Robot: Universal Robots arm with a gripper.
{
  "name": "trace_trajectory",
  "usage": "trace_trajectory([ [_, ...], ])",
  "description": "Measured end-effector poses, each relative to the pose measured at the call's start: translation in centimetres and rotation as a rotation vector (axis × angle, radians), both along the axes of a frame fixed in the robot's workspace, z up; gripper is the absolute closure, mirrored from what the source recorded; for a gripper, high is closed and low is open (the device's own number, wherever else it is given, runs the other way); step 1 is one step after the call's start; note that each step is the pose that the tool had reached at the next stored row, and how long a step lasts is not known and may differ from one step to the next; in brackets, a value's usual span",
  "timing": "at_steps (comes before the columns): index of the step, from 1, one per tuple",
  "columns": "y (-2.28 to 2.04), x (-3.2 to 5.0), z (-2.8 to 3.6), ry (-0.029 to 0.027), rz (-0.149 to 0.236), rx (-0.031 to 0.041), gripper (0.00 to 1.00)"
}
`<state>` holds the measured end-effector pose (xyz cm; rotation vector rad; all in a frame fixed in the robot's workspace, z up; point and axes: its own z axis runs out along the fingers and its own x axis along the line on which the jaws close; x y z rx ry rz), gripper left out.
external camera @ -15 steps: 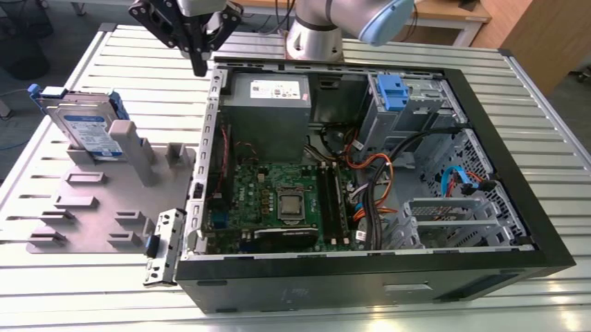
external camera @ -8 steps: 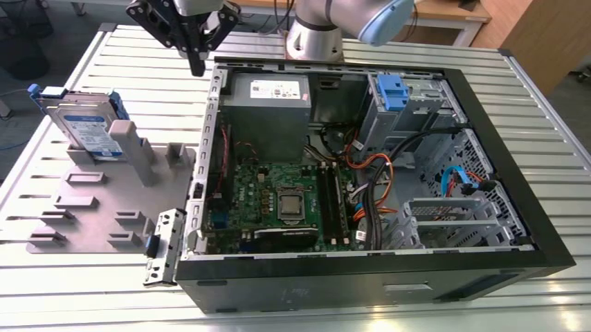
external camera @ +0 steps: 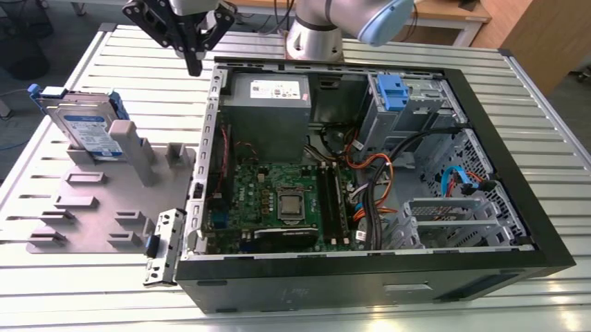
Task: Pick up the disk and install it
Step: 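Reach for the disk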
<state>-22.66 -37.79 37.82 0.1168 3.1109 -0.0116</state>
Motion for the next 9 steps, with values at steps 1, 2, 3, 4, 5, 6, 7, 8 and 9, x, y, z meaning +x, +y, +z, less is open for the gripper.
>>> trace_trajectory([
  [1, 0.02, -0.08, -0.01, 0.0000, 0.000, -0.0003, 0.89],
  [2, 0.04, -0.15, -0.01, 0.0001, 0.000, -0.0007, 0.89],
  [3, 0.06, -0.23, -0.02, 0.0001, 0.000, -0.0011, 0.89],
  [4, 0.09, -0.32, -0.03, 0.0000, 0.000, -0.0015, 0.89],
  [5, 0.11, -0.40, -0.04, -0.0001, 0.000, -0.0020, 0.89],
  [6, 0.14, -0.49, -0.05, -0.0001, 0.000, -0.0026, 0.89],
  [7, 0.17, -0.60, -0.06, 0.0000, 0.000, -0.0033, 0.89],
  [8, 0.20, -0.70, -0.07, 0.0000, 0.000, -0.0040, 0.89],
  [9, 0.23, -0.80, -0.08, 0.0000, 0.000, -0.0048, 0.89],
])
